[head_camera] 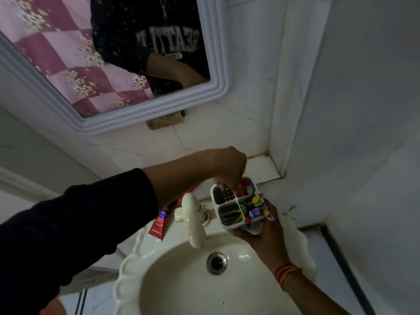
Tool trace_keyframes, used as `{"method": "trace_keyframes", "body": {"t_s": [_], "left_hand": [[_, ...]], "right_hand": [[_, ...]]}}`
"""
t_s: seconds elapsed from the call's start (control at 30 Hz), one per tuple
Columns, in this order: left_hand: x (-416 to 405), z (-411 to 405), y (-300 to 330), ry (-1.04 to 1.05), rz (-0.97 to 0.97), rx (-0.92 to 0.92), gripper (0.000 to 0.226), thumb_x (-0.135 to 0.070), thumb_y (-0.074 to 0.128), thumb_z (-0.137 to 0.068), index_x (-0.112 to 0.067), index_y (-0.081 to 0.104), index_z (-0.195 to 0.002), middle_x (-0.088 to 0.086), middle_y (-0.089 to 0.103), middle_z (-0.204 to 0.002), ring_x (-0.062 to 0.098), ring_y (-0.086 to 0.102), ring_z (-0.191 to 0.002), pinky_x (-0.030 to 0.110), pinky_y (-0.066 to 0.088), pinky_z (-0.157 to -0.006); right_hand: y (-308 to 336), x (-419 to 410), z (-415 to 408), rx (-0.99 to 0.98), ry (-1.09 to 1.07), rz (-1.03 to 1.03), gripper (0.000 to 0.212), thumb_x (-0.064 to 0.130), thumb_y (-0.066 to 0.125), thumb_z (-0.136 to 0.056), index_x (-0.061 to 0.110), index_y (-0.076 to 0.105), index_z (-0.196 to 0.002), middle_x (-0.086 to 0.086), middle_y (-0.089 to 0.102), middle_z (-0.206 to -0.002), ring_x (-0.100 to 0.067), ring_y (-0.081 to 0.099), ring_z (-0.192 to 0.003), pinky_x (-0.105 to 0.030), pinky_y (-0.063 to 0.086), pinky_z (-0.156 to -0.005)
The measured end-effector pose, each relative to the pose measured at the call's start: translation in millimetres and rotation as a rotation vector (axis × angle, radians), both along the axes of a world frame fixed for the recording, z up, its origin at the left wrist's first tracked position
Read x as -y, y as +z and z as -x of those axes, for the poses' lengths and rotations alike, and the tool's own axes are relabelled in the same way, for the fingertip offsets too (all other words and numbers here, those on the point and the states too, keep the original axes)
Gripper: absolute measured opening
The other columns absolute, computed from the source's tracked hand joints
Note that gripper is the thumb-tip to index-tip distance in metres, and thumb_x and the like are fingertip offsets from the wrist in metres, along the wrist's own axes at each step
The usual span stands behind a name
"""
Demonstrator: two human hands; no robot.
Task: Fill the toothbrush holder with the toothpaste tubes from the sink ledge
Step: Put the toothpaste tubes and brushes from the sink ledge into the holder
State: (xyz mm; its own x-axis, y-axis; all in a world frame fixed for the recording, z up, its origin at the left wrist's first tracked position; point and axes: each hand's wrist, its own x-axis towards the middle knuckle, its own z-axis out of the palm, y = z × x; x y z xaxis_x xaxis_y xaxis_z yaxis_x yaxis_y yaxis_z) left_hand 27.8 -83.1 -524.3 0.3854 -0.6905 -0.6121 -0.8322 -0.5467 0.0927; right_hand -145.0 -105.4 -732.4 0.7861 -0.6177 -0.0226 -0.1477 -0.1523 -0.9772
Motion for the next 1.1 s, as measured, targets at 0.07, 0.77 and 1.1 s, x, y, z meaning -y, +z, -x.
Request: {"method": "trace_keyframes", "body": {"t_s": [0.07, 0.77, 1.1], "left_hand": [[1, 2, 4, 0.094, 0.035, -0.102, 0.028, -0.02, 0.069, -0.093, -0.005, 0.073, -0.115, 0.012, 0.08, -0.098, 0.019, 0.078, -0.08, 0.027, 0.064, -0.072], [-105, -98, -138, 0.274, 0.221, 0.19, 0.031, -0.025, 0.063, -0.089, -0.009, 0.065, -0.116, 0.015, 0.065, -0.114, 0.031, 0.065, -0.103, 0.041, 0.056, -0.088], [-78, -41, -1, -0.126, 0.497, 0.082, 0.026, -0.037, 0.082, -0.079, -0.026, 0.077, -0.102, -0.011, 0.077, -0.094, -0.002, 0.068, -0.08, 0.023, 0.058, -0.078]], "right_hand": [[0, 1, 0, 0.011, 0.001, 0.008, 0.103, 0.012, 0.1, -0.055, 0.011, 0.048, -0.144, 0.004, 0.057, -0.136, 0.03, 0.047, -0.116, 0.005, 0.043, -0.09], [-1, 1, -5, -0.035, -0.014, 0.118, 0.097, 0.026, 0.103, -0.048, 0.017, 0.057, -0.133, 0.031, 0.055, -0.124, 0.03, 0.047, -0.116, 0.008, 0.035, -0.092], [2, 1, -3, -0.02, -0.003, 0.114, 0.097, 0.023, 0.104, -0.051, 0.01, 0.059, -0.136, 0.005, 0.067, -0.132, 0.009, 0.057, -0.123, 0.0, 0.042, -0.099]]}}
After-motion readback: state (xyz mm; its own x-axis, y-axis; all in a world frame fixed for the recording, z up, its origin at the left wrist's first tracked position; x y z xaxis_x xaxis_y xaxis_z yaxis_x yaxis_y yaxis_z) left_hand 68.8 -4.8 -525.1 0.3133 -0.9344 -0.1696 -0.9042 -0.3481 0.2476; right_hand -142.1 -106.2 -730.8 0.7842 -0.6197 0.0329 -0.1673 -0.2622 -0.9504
